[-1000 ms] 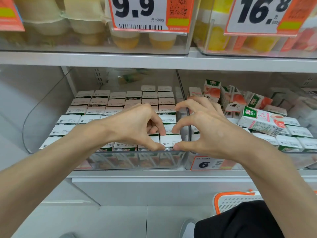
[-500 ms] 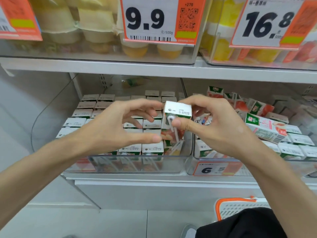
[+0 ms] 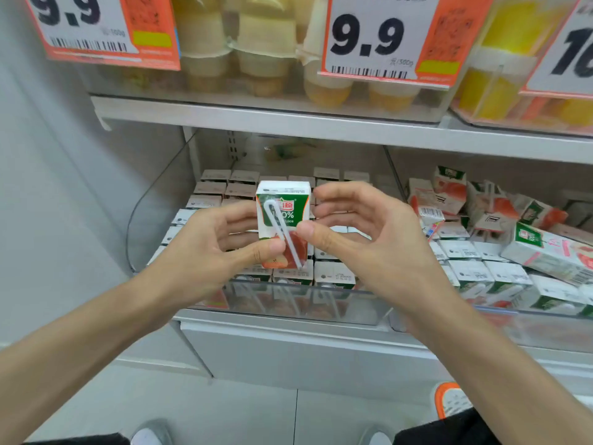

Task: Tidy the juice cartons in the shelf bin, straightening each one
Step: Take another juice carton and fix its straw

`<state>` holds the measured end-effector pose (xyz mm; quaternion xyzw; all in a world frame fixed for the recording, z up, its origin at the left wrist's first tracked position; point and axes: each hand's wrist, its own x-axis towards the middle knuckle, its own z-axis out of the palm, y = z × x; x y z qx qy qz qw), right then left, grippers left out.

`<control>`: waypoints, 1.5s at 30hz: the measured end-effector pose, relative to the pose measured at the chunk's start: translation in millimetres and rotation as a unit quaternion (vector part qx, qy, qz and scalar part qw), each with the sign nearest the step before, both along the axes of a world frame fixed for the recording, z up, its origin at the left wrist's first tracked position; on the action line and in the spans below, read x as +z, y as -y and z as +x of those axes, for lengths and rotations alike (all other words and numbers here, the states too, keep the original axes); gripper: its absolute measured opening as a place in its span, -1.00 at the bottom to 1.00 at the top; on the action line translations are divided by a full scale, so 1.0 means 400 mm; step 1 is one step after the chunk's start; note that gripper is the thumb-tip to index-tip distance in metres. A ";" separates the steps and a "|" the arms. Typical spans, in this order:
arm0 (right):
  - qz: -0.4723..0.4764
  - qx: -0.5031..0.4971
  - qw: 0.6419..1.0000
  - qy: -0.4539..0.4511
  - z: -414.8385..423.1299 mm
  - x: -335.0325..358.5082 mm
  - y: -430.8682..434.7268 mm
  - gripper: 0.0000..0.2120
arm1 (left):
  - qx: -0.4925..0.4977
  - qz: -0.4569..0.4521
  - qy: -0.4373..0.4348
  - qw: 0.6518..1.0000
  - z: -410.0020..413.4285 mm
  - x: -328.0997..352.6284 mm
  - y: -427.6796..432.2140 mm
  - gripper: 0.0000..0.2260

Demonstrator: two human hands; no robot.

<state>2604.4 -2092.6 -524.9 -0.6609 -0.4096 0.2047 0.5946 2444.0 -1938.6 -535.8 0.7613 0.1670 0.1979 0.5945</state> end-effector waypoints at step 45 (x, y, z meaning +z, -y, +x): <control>-0.083 0.033 0.984 -0.152 -0.065 -0.029 -0.035 -0.63 | -0.034 -0.146 -0.025 0.988 -0.031 -0.015 -0.009 -0.61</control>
